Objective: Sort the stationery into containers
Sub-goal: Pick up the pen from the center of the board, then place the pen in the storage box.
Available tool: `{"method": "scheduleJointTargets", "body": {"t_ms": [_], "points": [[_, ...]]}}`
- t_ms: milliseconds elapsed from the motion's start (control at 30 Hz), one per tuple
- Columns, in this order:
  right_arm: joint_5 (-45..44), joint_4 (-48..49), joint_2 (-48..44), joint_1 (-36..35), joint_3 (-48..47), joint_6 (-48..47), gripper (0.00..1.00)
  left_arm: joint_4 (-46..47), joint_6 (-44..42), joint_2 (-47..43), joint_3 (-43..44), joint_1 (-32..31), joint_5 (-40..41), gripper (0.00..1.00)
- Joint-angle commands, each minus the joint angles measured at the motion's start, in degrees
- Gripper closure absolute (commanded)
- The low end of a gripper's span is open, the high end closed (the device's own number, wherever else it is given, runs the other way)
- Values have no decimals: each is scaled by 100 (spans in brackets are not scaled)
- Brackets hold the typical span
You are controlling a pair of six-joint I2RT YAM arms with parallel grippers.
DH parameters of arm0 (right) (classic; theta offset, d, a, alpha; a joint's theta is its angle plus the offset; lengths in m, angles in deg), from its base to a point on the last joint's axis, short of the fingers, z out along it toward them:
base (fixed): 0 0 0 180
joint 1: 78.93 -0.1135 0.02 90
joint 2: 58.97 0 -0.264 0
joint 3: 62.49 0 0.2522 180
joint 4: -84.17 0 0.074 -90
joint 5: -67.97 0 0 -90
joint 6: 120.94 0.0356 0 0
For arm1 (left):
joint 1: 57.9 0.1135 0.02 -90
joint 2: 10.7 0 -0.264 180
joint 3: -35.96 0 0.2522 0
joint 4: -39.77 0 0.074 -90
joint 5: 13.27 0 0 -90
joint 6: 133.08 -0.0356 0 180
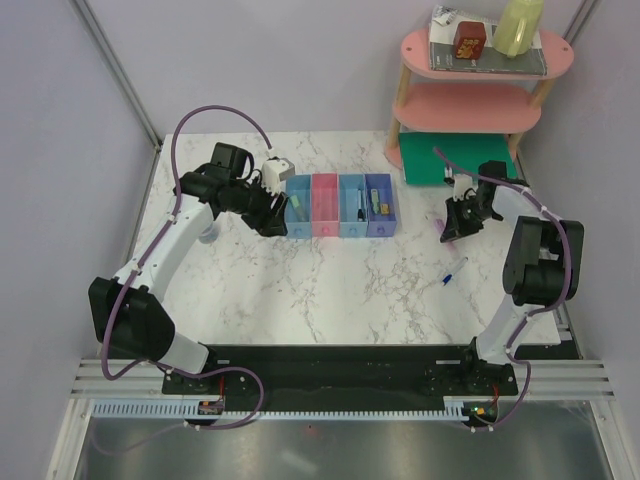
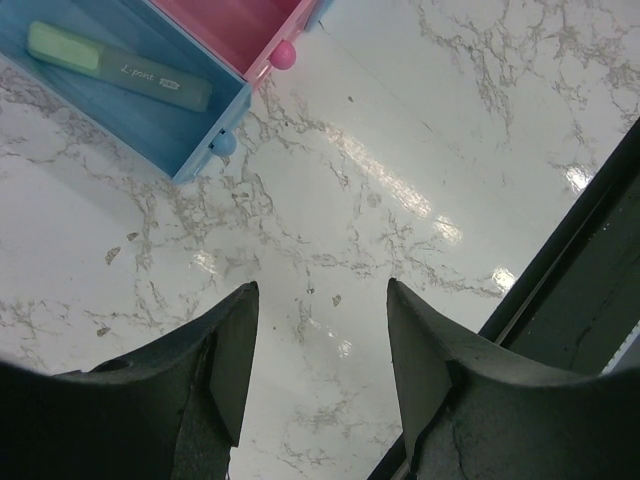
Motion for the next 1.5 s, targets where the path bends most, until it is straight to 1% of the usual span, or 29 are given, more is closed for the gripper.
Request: {"method": "scheduleJointTargets", "body": {"t_ms": [0,200,400,433,467,533,700,733,767,800,900,967,1000,1100,1233,1467], "points": [[520,-260,-678,-32,-476,211,100,132,229,-180,2,-15,-249,39],[871,-409,-1047,-181,-880,528,100,203,309,-145,-139,-41,-373,39],[916,-252,-1119,-814,-1250,948,100,220,300,-259,-87,-24,-276,39],[890,-190,-1084,-1171,-1355,1028,100,220,309,-285,-78,-15,-285,39],[872,-51,-1040,-1296,-1425,1125,100,220,326,-347,-86,3,-267,39],[837,108,-829,-1638,-1644,1432,100,194,335,-435,-113,38,-276,39],[714,925,-162,-2298,-2155,2118,100,-16,195,-803,-244,108,-215,39],[653,1031,-47,-2395,-2364,2389,100,-95,142,-900,-279,108,-197,39],[617,1119,241,-2492,-2506,2461,100,-140,63,-1084,-349,108,-153,39],[591,1128,392,-2693,-2811,2479,100,-201,2,-1190,-376,108,-136,39],[512,1251,893,-3019,-3243,2558,100,-473,-209,-1593,-473,108,-4,39],[520,1296,1296,-3143,-3560,2629,100,-762,-411,-1796,-561,108,75,39],[529,1296,1429,-3248,-3927,2672,100,-868,-464,-1980,-587,108,119,39],[582,1278,1887,-3441,-4561,2708,100,-1177,-684,-2262,-772,108,286,39],[608,1593,2221,-3670,-4836,2743,100,-1440,-764,-2649,-939,108,462,39],[670,2007,2713,-3934,-5003,2910,100,-1696,-904,-2659,-992,108,726,39]]}}
